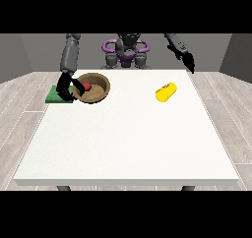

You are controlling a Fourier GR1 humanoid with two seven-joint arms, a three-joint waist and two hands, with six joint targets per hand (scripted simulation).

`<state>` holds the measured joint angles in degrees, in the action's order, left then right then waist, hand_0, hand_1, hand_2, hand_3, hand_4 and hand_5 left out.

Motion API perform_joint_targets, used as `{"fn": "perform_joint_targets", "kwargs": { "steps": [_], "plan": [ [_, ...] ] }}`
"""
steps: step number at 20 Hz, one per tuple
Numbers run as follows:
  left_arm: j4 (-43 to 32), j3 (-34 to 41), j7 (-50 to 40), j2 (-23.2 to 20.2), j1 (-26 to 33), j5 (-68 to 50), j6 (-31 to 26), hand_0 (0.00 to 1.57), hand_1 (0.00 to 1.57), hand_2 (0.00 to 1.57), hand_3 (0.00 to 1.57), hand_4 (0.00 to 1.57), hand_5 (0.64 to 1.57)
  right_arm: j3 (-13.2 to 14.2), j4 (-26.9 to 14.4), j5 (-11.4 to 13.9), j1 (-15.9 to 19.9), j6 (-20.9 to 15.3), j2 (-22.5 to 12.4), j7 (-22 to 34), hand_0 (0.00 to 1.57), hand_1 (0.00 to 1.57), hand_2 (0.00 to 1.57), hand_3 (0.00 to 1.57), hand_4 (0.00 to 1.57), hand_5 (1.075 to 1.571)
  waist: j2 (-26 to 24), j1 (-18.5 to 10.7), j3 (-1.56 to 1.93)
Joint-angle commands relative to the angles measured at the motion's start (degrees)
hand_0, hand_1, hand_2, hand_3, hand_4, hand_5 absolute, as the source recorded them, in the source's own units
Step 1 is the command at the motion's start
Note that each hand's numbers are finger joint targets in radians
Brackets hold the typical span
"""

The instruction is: Pick the cup and pour the ball into the bowl, then pick the bowl and place it on the pad

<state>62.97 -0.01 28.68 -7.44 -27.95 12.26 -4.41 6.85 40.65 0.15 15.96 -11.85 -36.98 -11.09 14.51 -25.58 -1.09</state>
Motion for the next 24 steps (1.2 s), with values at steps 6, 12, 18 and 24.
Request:
{"fn": "perform_joint_targets", "kwargs": {
  "steps": [6,12,18,24],
  "plan": [
    [-7.0,2.9,2.6,1.4,6.9,-0.7,3.5,0.0,0.0,0.0,0.0,0.0,0.732,-7.7,7.7,9.9,-1.5,13.3,-22.0,12.9,1.57,1.57,1.57,1.57,1.57,1.555,-9.8,8.9,0.83],
    [-10.2,9.6,6.5,-3.8,6.2,-3.8,3.8,0.0,0.0,0.0,0.0,0.0,0.718,-7.3,10.0,12.8,5.1,15.0,-18.5,13.6,1.57,1.57,1.57,1.47,1.57,1.534,-5.6,15.8,1.05],
    [-12.7,16.6,14.5,-11.6,5.7,-9.1,-1.2,0.0,0.0,0.0,0.0,0.0,0.761,-4.0,6.8,14.3,6.7,9.7,-16.2,10.1,1.57,1.57,1.57,1.49,1.53,1.57,0.5,16.6,1.09],
    [-10.1,20.7,16.3,-16.9,5.1,-14.7,-8.4,0.0,0.0,0.0,0.0,0.88,1.175,0.6,-1.8,12.8,8.0,2.3,-11.9,4.2,1.57,1.57,1.57,1.57,1.4,1.562,7.6,13.3,1.19]
  ]
}}
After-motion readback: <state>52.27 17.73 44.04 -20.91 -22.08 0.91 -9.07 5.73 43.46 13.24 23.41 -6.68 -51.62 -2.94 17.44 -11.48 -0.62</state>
